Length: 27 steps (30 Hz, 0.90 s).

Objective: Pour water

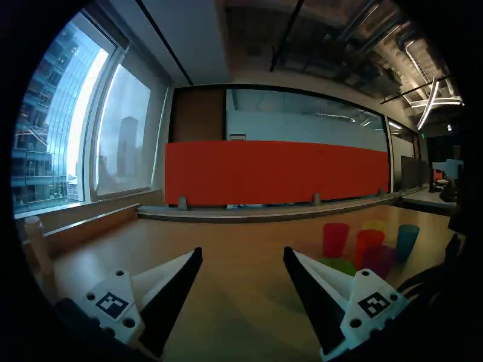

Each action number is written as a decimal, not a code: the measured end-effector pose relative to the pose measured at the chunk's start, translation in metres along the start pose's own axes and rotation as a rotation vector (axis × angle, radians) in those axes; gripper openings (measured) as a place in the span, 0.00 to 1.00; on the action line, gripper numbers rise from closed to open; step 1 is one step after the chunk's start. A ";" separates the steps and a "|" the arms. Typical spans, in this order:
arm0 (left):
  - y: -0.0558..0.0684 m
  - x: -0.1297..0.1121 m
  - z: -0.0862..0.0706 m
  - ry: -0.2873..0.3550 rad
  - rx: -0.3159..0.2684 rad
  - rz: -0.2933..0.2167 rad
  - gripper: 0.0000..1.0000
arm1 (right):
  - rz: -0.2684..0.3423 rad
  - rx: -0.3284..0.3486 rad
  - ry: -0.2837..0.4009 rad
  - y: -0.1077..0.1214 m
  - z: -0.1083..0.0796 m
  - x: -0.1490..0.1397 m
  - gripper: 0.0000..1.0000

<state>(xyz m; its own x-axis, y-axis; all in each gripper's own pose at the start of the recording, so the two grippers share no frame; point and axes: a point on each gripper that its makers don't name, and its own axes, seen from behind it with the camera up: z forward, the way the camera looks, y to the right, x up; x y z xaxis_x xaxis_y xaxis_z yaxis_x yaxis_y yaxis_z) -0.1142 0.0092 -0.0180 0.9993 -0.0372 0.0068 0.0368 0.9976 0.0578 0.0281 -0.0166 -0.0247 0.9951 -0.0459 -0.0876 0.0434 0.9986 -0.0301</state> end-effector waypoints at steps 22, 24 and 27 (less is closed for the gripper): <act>0.000 0.000 0.001 0.000 0.000 0.001 1.00 | 0.083 0.000 0.016 0.003 0.006 -0.055 1.00; 0.000 0.000 0.001 0.000 0.000 0.001 1.00 | 0.095 0.002 0.014 0.004 0.006 -0.060 1.00; 0.000 0.000 0.001 0.000 0.000 0.001 1.00 | 0.101 -0.002 0.010 0.006 0.006 -0.066 1.00</act>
<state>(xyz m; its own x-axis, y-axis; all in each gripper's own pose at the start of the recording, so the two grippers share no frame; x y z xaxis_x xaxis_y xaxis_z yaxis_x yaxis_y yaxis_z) -0.1145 0.0092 -0.0172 0.9993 -0.0364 0.0068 0.0360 0.9977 0.0580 -0.0369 -0.0074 -0.0133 0.9935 0.0549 -0.0998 -0.0574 0.9981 -0.0231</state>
